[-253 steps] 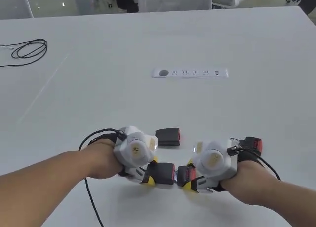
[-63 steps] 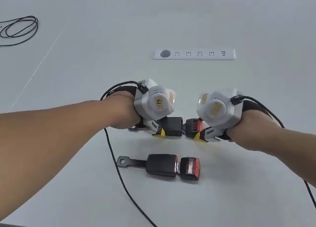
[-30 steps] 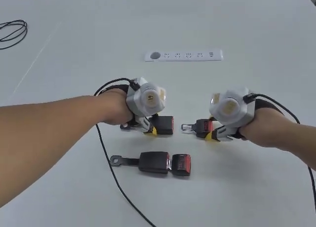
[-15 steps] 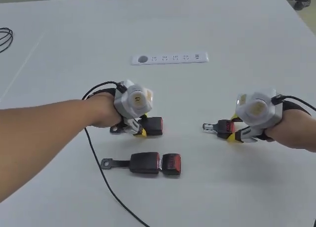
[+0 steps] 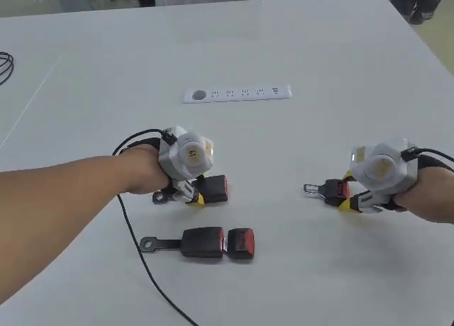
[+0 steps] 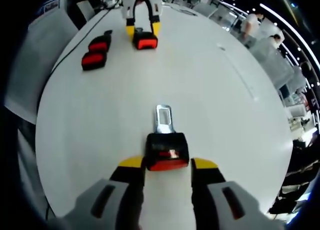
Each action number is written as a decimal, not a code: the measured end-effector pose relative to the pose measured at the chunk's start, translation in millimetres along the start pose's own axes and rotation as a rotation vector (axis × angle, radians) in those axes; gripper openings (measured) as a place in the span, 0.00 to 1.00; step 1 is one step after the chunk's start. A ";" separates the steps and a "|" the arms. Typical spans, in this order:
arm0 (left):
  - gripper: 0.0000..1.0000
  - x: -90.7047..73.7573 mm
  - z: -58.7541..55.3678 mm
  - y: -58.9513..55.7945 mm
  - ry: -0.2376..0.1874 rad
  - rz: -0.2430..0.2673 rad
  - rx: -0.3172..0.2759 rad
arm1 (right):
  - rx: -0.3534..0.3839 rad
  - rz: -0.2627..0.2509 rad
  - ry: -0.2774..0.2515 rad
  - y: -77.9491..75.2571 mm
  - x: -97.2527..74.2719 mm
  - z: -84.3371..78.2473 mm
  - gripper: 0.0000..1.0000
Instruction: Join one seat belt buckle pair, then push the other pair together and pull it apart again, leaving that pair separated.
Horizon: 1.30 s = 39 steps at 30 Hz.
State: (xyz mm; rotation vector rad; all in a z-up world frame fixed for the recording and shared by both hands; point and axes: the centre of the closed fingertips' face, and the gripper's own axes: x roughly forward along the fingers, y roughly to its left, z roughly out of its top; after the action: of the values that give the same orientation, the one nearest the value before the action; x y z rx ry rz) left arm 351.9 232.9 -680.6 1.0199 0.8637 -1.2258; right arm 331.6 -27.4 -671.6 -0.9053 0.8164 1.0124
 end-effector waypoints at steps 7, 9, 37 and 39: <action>0.41 -31.7 -7.0 11.1 -0.059 0.128 -0.096 | 0.068 -0.061 -0.037 -4.7 -7.0 -8.2 0.47; 0.44 -42.3 -8.7 7.0 -0.084 0.152 -0.134 | 0.111 -0.071 -0.074 -0.7 -12.0 -5.9 0.48; 1.00 -149.9 -100.3 -110.4 -0.309 0.393 -0.626 | 0.481 -0.114 -0.434 83.9 -86.0 32.2 0.90; 1.00 -152.1 -105.4 -116.9 -0.305 0.394 -0.634 | 0.483 -0.126 -0.445 82.9 -85.6 34.6 0.96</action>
State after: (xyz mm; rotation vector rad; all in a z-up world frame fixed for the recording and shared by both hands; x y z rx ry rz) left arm 214.2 376.9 -590.1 0.4413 0.6984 -0.6749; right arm 231.8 -4.2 -601.7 -0.2949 0.5773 0.8123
